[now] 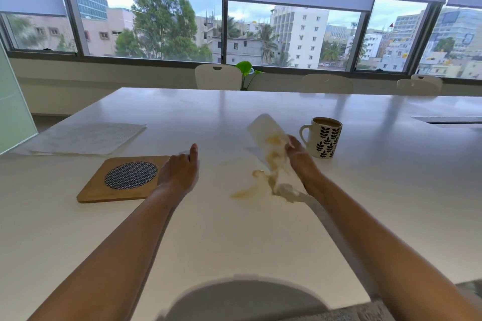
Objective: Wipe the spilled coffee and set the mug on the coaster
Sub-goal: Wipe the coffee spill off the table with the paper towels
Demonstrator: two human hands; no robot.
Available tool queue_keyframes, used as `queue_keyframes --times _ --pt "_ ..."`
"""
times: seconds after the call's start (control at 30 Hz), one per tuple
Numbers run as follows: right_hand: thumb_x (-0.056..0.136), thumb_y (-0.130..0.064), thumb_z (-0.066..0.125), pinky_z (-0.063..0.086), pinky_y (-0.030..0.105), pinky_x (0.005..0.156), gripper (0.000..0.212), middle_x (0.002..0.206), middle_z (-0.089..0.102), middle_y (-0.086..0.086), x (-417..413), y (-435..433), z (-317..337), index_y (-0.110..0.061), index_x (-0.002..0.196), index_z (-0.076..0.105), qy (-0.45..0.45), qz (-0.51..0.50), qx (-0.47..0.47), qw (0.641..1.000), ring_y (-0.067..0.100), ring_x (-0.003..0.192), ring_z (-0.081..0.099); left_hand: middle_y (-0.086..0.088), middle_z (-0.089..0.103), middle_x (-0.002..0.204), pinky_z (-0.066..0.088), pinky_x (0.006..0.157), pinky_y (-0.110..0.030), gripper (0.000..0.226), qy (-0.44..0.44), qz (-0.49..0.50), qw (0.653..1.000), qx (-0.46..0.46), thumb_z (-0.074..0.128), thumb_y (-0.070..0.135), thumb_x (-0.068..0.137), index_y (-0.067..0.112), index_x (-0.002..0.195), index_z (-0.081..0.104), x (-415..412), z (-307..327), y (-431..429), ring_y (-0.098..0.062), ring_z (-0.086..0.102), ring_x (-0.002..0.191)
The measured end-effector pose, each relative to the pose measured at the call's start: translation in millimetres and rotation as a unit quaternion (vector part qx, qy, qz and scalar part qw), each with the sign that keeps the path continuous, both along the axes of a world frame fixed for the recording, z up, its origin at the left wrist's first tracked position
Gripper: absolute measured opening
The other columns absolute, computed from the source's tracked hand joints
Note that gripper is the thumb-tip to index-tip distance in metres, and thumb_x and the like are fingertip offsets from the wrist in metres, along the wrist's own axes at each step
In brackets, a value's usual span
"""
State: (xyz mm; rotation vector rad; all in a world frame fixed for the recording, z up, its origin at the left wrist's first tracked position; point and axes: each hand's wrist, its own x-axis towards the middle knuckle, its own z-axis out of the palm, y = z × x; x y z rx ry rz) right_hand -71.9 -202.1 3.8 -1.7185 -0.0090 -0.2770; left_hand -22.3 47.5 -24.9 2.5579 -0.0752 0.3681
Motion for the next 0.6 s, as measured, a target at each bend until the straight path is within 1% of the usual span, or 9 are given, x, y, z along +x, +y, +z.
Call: queue_keyframes --times 0.07,0.13,0.2,0.23,0.27,0.33,0.4,0.5,0.6 --pt "0.098 -0.002 0.033 0.053 0.014 0.064 0.036 0.108 0.060 0.008 5 1 13 -0.011 0.130 0.048 0.015 -0.059 0.098 0.993 0.017 0.085 0.059 -0.019 0.062 0.125 0.045 0.095 -0.037 0.053 -0.026 -0.007 0.997 -0.073 0.022 0.037 0.102 0.006 0.124 0.059 -2 4 1 -0.033 0.058 0.114" --pt "0.099 -0.013 0.038 0.050 0.029 0.068 0.031 0.097 0.061 0.006 6 2 21 -0.011 0.127 0.052 0.051 -0.062 0.174 0.981 0.019 0.079 0.057 -0.018 0.063 0.124 0.046 0.095 -0.036 0.051 -0.054 -0.024 0.991 -0.120 0.025 0.035 0.102 0.007 0.121 0.063 -5 9 -5 -0.032 0.059 0.115" --pt "0.099 -0.021 0.039 0.046 0.028 0.062 0.021 0.078 0.060 0.002 6 6 26 -0.012 0.105 0.056 0.080 -0.051 0.177 0.980 0.016 0.069 0.054 -0.018 0.064 0.124 0.046 0.096 -0.034 0.044 -0.058 -0.048 0.981 -0.179 0.032 0.030 0.101 0.007 0.120 0.064 -8 17 -18 -0.030 0.060 0.115" --pt "0.100 -0.021 0.037 0.047 0.028 0.057 0.022 0.067 0.064 0.000 5 7 26 -0.012 0.091 0.055 0.083 -0.047 0.186 0.978 0.015 0.065 0.056 -0.017 0.065 0.120 0.048 0.093 -0.031 0.042 -0.043 -0.065 0.966 -0.245 0.035 0.029 0.101 0.005 0.119 0.064 -11 22 -25 -0.029 0.061 0.112" --pt "0.101 -0.020 0.034 0.050 0.025 0.052 0.027 0.053 0.065 -0.005 5 10 26 -0.014 0.081 0.052 0.078 -0.041 0.204 0.975 0.013 0.057 0.061 -0.017 0.067 0.115 0.051 0.086 -0.027 0.044 -0.004 -0.092 0.935 -0.342 0.038 0.031 0.100 0.001 0.119 0.063 -15 26 -32 -0.028 0.063 0.106" --pt "0.101 -0.016 0.030 0.048 0.016 0.038 0.031 0.038 0.061 -0.010 2 19 26 -0.015 0.076 0.048 0.067 -0.029 0.253 0.965 0.007 0.041 0.062 -0.014 0.066 0.105 0.055 0.074 -0.022 0.051 0.130 -0.157 0.835 -0.511 0.043 0.039 0.096 -0.004 0.117 0.061 -23 33 -48 -0.024 0.065 0.090" --pt "0.100 -0.013 0.031 0.046 0.018 0.039 0.030 0.038 0.059 0.000 1 30 28 -0.011 0.074 0.047 0.081 -0.010 0.342 0.936 0.016 0.041 0.060 -0.011 0.068 0.100 0.055 0.078 -0.031 0.055 0.264 -0.191 0.761 -0.561 0.045 0.052 0.091 0.003 0.110 0.061 -31 39 -59 -0.023 0.067 0.085" --pt "0.099 -0.012 0.033 0.044 0.029 0.052 0.026 0.062 0.056 0.013 5 41 28 -0.006 0.079 0.048 0.095 -0.012 0.409 0.907 0.024 0.057 0.054 -0.011 0.069 0.096 0.059 0.070 -0.036 0.063 0.352 -0.207 0.693 -0.595 0.049 0.061 0.084 0.003 0.106 0.060 -36 43 -65 -0.025 0.071 0.076" --pt "0.099 -0.011 0.034 0.040 0.031 0.057 0.022 0.075 0.050 0.010 8 39 26 -0.010 0.083 0.050 0.106 -0.021 0.405 0.908 0.023 0.066 0.049 -0.014 0.068 0.096 0.059 0.068 -0.035 0.066 0.370 -0.195 0.668 -0.616 0.056 0.059 0.081 -0.001 0.107 0.060 -33 42 -61 -0.026 0.069 0.076"
